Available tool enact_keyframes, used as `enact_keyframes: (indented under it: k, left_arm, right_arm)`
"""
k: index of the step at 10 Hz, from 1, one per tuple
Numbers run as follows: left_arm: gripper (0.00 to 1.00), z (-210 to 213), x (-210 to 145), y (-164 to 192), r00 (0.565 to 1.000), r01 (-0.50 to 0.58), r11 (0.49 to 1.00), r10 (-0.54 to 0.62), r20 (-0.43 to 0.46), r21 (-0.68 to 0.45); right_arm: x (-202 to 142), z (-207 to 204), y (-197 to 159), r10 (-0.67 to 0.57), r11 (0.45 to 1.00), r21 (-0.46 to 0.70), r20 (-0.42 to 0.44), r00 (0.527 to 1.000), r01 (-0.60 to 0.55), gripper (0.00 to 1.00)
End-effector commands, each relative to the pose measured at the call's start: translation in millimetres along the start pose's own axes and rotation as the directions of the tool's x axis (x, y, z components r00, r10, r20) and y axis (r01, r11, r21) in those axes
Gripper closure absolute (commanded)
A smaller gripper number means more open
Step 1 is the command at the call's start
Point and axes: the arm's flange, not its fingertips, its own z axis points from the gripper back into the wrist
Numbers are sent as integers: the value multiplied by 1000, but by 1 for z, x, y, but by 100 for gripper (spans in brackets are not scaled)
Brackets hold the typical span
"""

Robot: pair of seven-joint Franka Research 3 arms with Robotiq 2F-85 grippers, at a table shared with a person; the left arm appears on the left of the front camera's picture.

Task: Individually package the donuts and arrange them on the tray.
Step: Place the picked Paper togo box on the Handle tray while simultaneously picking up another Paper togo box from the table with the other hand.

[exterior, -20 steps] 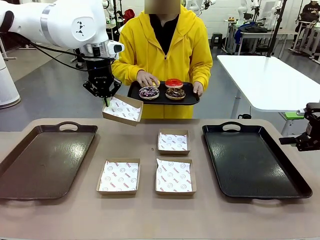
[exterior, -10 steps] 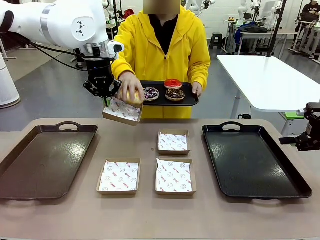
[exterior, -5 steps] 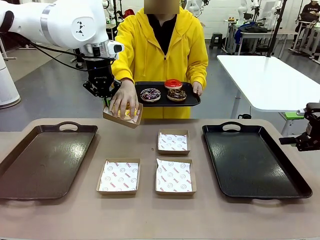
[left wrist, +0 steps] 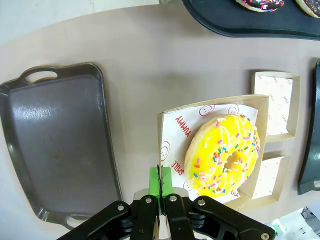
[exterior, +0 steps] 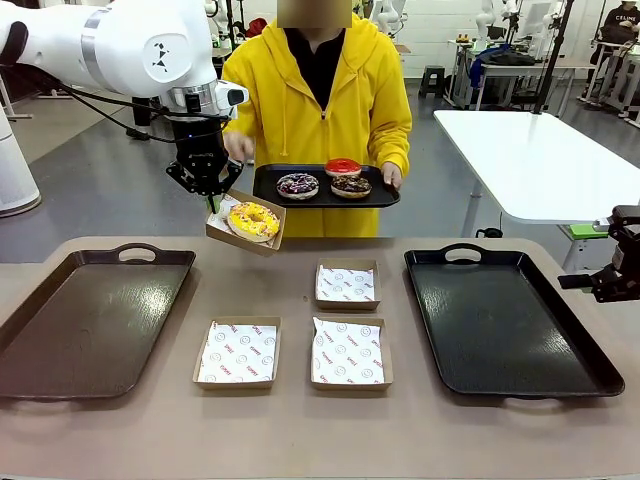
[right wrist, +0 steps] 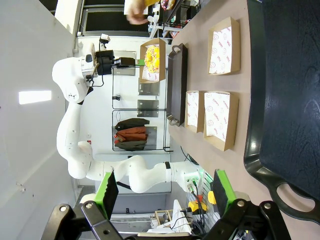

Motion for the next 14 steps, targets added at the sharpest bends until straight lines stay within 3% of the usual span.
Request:
enact_keyframes:
  k: [1,3,4,7,10,13,14]
  left_arm:
    - [100,3,0,1,1000,-4,1000,4,9,-2]
    - [100,3,0,1,1000,-4,1000,4,9,-2]
    - [99,0,0,0,1000,0,1000,0,0,0]
    - [99,3,-14,45,999,21,1000,-21,-30,-16]
    - [99,9,-30,87,999,-4,1000,3,-36,-20]
    - [99,11,-55,133,1000,-9,1000,9,-25,7]
    - [99,11,-63,150,1000,-11,1000,11,-22,5]
  right_arm:
    - [-1,0,0,7,1000,11,1,1000,-7,0]
    - [0,0,0,0,1000,0,0,1000,0,0]
    - [13,-11,15,20,997,-79,18,1000,-19,0]
    - [69,-65,91,36,938,-346,41,999,-19,0]
    - [117,-142,134,55,828,-560,42,998,-22,0]
    - [148,-241,125,112,664,-741,-35,993,-101,0]
    - [149,-262,118,119,640,-760,-47,992,-113,0]
